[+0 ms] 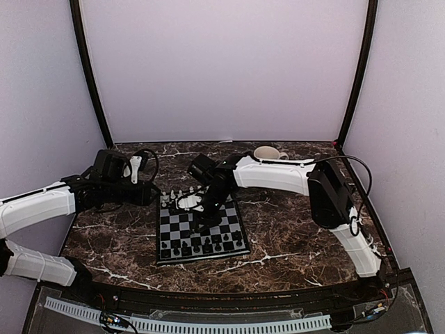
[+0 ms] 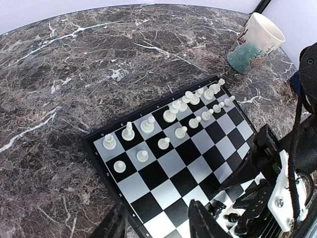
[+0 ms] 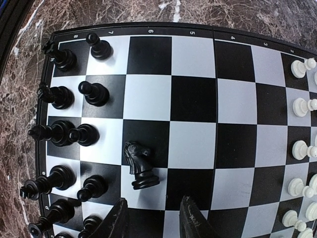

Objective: Set up the chess pieces on the board
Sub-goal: Pick up the knight from the chessboard.

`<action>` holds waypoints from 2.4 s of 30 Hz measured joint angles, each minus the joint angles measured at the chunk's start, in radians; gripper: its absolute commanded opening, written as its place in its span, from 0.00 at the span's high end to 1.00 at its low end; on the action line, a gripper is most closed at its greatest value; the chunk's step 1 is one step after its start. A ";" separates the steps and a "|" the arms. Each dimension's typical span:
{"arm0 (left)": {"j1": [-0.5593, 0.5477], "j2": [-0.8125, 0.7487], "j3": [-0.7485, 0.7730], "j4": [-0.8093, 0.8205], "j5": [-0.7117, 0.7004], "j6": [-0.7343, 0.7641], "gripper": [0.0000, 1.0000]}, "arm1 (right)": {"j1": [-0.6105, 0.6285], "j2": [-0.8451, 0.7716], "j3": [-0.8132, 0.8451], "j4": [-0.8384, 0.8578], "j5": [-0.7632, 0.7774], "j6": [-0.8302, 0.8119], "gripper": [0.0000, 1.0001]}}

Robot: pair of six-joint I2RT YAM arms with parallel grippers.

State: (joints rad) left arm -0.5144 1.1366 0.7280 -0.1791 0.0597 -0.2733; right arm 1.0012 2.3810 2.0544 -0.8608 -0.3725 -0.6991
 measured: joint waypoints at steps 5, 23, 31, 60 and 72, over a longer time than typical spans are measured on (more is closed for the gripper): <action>0.000 -0.006 -0.012 0.008 0.003 0.000 0.55 | 0.003 0.029 0.032 -0.008 0.000 0.000 0.65; 0.000 -0.015 -0.026 0.023 0.004 0.000 0.55 | 0.022 0.060 0.060 -0.018 -0.005 0.000 0.69; 0.000 -0.015 -0.026 0.025 0.004 0.000 0.55 | 0.023 0.060 0.060 -0.017 -0.005 -0.004 0.73; 0.000 -0.015 -0.026 0.025 0.011 0.001 0.56 | 0.078 0.046 0.043 0.023 0.128 -0.065 0.71; 0.000 -0.010 -0.026 0.029 0.019 0.001 0.56 | 0.078 0.044 0.043 0.000 0.130 -0.080 0.87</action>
State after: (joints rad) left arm -0.5140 1.1271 0.7025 -0.1501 0.0788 -0.2726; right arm 1.0790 2.4252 2.0972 -0.8612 -0.2428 -0.7788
